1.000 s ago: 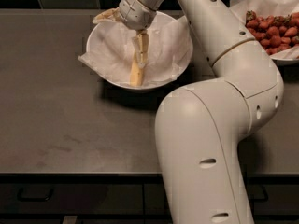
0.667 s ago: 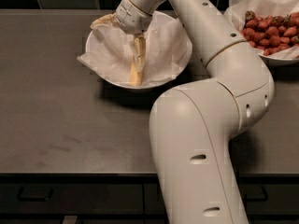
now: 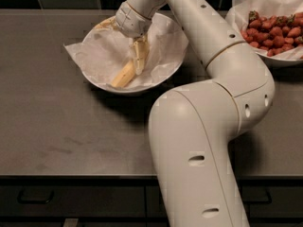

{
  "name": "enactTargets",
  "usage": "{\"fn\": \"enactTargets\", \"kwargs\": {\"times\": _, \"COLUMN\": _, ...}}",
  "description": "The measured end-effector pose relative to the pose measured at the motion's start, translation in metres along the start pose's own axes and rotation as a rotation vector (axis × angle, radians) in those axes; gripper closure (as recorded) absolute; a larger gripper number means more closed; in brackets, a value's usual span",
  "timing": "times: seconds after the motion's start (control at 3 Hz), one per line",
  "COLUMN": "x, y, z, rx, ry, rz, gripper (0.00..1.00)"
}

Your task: Pick banana from white bowl

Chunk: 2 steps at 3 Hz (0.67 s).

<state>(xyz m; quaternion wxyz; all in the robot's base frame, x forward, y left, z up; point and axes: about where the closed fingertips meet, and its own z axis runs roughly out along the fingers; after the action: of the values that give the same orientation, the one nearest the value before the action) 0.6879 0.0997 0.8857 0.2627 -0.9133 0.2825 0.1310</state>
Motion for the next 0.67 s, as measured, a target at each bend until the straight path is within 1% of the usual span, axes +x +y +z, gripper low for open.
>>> {"fn": "enactTargets", "kwargs": {"times": 0.33, "x": 0.0045, "y": 0.0027, "z": 0.0058, "rx": -0.011, "ry": -0.002, "rz": 0.008, "gripper": 0.00}}
{"fn": "enactTargets", "kwargs": {"times": 0.67, "x": 0.0054, "y": 0.0120, "z": 0.0115, "rx": -0.036, "ry": -0.013, "rz": 0.031, "gripper": 0.00}}
